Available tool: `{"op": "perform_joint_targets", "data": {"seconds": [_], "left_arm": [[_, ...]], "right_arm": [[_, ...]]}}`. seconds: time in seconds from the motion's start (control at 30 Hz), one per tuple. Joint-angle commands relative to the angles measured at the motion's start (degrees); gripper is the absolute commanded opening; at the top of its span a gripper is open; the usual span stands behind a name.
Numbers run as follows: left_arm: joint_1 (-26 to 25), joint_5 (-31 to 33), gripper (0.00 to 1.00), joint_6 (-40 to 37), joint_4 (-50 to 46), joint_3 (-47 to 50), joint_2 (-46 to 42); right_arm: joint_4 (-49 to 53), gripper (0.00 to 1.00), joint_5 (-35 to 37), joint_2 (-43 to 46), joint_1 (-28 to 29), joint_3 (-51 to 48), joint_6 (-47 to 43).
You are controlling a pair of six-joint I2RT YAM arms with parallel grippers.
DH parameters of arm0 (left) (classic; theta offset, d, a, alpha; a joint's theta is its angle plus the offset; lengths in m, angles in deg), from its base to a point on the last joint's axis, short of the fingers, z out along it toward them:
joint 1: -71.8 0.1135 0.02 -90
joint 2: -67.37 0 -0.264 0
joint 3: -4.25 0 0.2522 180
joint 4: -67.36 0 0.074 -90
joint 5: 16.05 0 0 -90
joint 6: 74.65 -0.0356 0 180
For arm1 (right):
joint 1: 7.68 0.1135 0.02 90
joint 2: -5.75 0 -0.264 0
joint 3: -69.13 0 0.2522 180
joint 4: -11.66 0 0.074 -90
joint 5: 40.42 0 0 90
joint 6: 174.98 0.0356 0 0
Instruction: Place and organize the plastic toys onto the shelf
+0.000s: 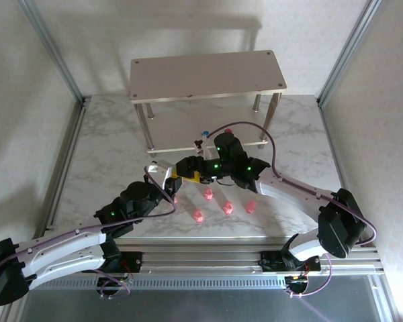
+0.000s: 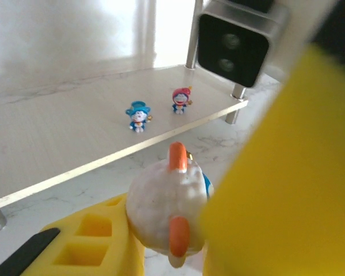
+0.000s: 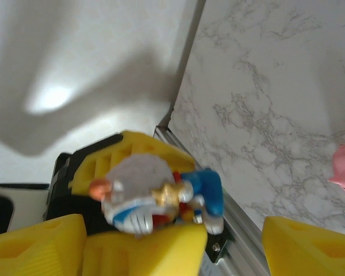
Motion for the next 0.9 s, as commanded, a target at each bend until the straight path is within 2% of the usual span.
{"op": "perform_joint_targets", "data": {"seconds": [0.0,0.2,0.37,0.53,0.67,0.87], "left_arm": [[3.19,-6.02,0.00,-0.78,2.92,-0.53,-0.99],[8.29,-13.40,0.00,-5.51,-0.94,-5.22,4.62],[10.22,-14.12,0.00,-10.37,0.58,-7.66,10.99],[14.12,-16.55,0.00,-14.17,8.00,-6.62,17.04],[18.36,-19.24,0.00,-14.27,14.74,-4.83,20.50],[21.52,-22.55,0.00,-15.19,20.62,-5.18,26.25]], "right_arm": [[4.02,0.81,2.02,3.75,-2.37,0.50,-2.19],[14.94,0.85,8.96,10.51,-8.77,1.13,-9.62],[21.27,0.88,14.92,15.72,-13.35,1.23,-14.65],[21.44,0.88,14.20,18.18,-17.43,-0.17,-15.59],[20.67,0.88,12.54,18.46,-18.59,-1.08,-16.12],[19.69,0.88,10.79,17.42,-20.29,-1.65,-17.31]]}}
